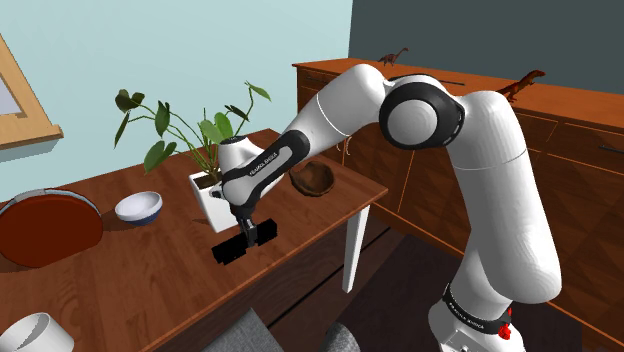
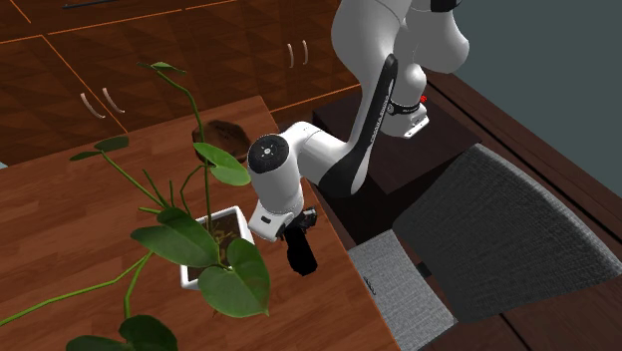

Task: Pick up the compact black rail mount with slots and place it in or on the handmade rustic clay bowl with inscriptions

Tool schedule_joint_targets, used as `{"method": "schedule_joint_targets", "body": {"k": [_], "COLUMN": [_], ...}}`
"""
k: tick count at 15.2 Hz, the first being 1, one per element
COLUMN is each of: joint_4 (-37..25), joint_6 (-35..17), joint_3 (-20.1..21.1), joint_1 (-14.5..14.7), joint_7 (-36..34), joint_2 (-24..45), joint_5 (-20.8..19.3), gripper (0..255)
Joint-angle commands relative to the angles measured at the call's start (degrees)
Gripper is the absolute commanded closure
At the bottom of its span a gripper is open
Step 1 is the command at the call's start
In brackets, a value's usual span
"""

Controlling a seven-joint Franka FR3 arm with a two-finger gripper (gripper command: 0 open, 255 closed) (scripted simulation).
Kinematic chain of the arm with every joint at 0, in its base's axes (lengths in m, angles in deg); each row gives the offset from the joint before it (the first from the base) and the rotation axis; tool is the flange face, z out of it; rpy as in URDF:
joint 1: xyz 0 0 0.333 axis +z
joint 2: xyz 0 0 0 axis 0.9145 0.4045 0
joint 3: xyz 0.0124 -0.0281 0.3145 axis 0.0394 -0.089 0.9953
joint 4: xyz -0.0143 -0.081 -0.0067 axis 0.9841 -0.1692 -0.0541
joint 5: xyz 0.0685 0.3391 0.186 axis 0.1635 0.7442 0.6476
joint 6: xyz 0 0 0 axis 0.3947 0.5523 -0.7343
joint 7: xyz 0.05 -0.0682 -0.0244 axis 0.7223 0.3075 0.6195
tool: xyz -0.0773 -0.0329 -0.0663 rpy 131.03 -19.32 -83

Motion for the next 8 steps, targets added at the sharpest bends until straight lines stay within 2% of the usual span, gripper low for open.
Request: {"method": "schedule_joint_targets", "body": {"k": [1, 8], "joint_4": [0.0, -0.2], "joint_6": [0.0, 1.1], "joint_3": [0.0, 0.0], "joint_1": [0.0, -0.1], "joint_7": [0.0, 0.0], "joint_2": [0.0, -0.9], "joint_5": [0.0, 0.1], "gripper": [255, 255]}}
